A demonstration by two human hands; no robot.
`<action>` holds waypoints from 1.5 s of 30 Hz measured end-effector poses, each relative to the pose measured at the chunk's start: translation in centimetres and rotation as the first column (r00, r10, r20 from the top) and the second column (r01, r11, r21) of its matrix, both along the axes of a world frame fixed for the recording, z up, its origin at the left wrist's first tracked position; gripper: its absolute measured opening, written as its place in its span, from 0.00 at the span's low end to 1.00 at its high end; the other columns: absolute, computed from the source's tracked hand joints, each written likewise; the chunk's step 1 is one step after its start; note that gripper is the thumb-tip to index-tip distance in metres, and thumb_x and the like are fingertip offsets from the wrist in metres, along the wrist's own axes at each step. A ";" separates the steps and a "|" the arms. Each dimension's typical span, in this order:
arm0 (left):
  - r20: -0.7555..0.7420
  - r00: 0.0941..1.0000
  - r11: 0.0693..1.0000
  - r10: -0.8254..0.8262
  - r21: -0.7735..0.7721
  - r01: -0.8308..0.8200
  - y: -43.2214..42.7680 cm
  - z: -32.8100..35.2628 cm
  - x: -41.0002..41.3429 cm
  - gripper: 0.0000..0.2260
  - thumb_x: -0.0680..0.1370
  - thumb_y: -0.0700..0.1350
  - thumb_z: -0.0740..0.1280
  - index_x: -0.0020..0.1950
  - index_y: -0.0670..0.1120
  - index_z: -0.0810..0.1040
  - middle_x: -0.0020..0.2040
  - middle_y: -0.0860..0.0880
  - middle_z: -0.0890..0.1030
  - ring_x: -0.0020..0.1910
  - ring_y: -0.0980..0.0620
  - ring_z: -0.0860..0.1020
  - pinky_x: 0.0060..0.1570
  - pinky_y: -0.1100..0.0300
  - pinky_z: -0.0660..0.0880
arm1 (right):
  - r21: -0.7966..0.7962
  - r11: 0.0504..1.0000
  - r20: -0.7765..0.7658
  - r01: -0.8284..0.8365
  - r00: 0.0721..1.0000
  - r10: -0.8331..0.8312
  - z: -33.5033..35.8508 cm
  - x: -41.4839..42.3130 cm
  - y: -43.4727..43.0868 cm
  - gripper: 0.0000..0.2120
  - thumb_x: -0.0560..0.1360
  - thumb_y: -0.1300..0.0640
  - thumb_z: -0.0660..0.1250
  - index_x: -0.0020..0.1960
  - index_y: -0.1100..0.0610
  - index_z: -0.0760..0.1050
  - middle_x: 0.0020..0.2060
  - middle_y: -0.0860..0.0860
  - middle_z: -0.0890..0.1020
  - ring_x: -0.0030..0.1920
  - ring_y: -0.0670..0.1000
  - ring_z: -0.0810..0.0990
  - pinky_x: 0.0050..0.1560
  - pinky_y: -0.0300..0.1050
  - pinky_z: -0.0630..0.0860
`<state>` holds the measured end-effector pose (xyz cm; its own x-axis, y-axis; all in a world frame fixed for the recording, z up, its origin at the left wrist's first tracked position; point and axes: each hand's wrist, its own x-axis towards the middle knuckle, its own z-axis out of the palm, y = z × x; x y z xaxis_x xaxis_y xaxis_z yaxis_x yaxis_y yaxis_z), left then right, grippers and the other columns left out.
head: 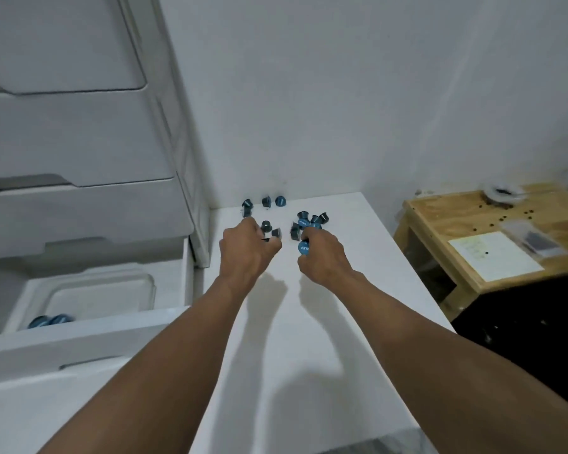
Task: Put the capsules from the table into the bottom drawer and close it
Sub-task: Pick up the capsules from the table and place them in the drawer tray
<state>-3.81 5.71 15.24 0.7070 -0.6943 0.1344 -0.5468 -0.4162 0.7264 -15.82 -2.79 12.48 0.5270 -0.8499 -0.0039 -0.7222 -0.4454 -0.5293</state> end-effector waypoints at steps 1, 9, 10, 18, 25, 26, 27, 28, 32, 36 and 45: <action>-0.001 1.000 1.000 0.025 0.006 -0.025 1.0 0.5 0.6 0.09 0.66 0.46 0.69 0.36 0.42 0.73 0.30 0.50 0.75 0.35 0.45 0.77 0.35 0.55 0.74 | -0.003 0.999 0.011 -0.032 0.999 0.033 0.5 0.8 0.7 0.15 0.69 0.66 0.62 0.55 0.58 0.71 0.50 0.55 0.76 0.46 0.57 0.74 0.43 0.45 0.69; 0.023 0.988 0.986 0.151 0.066 -0.152 9.5 1.7 5.1 0.13 0.65 0.41 0.72 0.48 0.42 0.77 0.42 0.45 0.82 0.41 0.46 0.78 0.34 0.60 0.70 | -0.033 0.958 0.076 -0.286 0.955 0.288 1.9 6.6 6.5 0.19 0.71 0.67 0.61 0.61 0.57 0.72 0.54 0.57 0.73 0.52 0.58 0.74 0.45 0.43 0.68; 0.044 0.984 0.981 0.175 0.083 -0.178 10.5 1.6 5.7 0.15 0.65 0.42 0.73 0.51 0.42 0.77 0.44 0.44 0.82 0.44 0.44 0.78 0.38 0.60 0.71 | -0.028 0.952 0.085 -0.306 0.948 0.307 1.9 7.2 7.3 0.19 0.71 0.66 0.61 0.61 0.56 0.72 0.54 0.57 0.73 0.52 0.58 0.74 0.46 0.44 0.69; 0.123 0.960 0.960 0.251 0.097 -0.264 15.3 1.6 14.0 0.12 0.69 0.38 0.70 0.51 0.40 0.80 0.46 0.42 0.82 0.47 0.42 0.79 0.44 0.57 0.74 | -0.060 0.924 0.104 -0.379 0.918 0.383 2.4 15.1 10.7 0.15 0.73 0.62 0.62 0.59 0.56 0.72 0.52 0.56 0.75 0.51 0.58 0.75 0.47 0.44 0.69; 0.168 0.977 0.975 0.127 0.161 -0.155 17.9 0.4 25.4 0.13 0.70 0.39 0.70 0.53 0.41 0.81 0.47 0.41 0.82 0.46 0.43 0.79 0.46 0.57 0.76 | -0.031 0.932 0.070 -0.362 0.929 0.363 0.2 25.2 13.3 0.17 0.71 0.66 0.64 0.59 0.56 0.75 0.51 0.56 0.75 0.48 0.57 0.76 0.44 0.44 0.72; 0.163 0.981 0.973 0.104 0.185 -0.134 18.4 0.0 27.0 0.13 0.70 0.39 0.71 0.54 0.42 0.80 0.48 0.40 0.82 0.46 0.43 0.79 0.45 0.58 0.74 | -0.022 0.930 0.052 -0.366 0.929 0.367 -0.3 26.5 14.0 0.17 0.71 0.67 0.64 0.58 0.56 0.76 0.50 0.56 0.75 0.47 0.57 0.77 0.44 0.45 0.73; 0.151 0.985 0.971 0.081 0.211 -0.112 18.9 -0.4 28.7 0.13 0.70 0.40 0.71 0.55 0.42 0.80 0.49 0.41 0.81 0.47 0.44 0.79 0.44 0.60 0.73 | -0.010 0.930 0.037 -0.369 0.929 0.369 -0.9 27.9 14.7 0.16 0.70 0.66 0.65 0.56 0.56 0.77 0.49 0.55 0.76 0.46 0.57 0.77 0.43 0.44 0.73; 0.136 0.989 0.968 0.054 0.237 -0.086 19.4 -0.8 30.3 0.13 0.71 0.40 0.71 0.55 0.43 0.80 0.50 0.42 0.82 0.47 0.44 0.79 0.44 0.61 0.72 | 0.007 0.931 0.031 -0.364 0.931 0.364 -1.5 29.3 15.3 0.14 0.70 0.66 0.66 0.54 0.56 0.77 0.48 0.55 0.77 0.46 0.56 0.77 0.41 0.44 0.73; 0.095 0.994 0.941 -0.060 0.336 0.025 21.0 -3.0 35.7 0.11 0.71 0.42 0.72 0.51 0.42 0.79 0.47 0.41 0.82 0.46 0.43 0.78 0.43 0.58 0.72 | 0.099 0.940 -0.004 -0.326 0.944 0.329 -4.0 33.8 17.3 0.16 0.71 0.62 0.67 0.59 0.54 0.77 0.53 0.52 0.80 0.53 0.55 0.78 0.48 0.41 0.72; 0.033 0.993 0.902 -0.114 0.422 0.089 22.0 -6.3 38.6 0.13 0.71 0.46 0.72 0.53 0.43 0.80 0.48 0.42 0.83 0.47 0.44 0.79 0.43 0.58 0.73 | 0.187 0.931 -0.063 -0.313 0.942 0.329 -6.4 36.0 18.5 0.20 0.71 0.60 0.67 0.62 0.55 0.74 0.56 0.54 0.79 0.57 0.56 0.76 0.49 0.39 0.68; -0.105 0.946 0.780 -0.308 0.541 0.314 21.2 -11.6 39.6 0.21 0.70 0.46 0.73 0.62 0.49 0.77 0.60 0.47 0.79 0.59 0.47 0.76 0.60 0.57 0.72 | 0.282 0.893 -0.205 -0.350 0.888 0.412 -10.0 38.1 19.0 0.19 0.73 0.58 0.66 0.64 0.55 0.74 0.60 0.54 0.79 0.60 0.55 0.76 0.60 0.43 0.71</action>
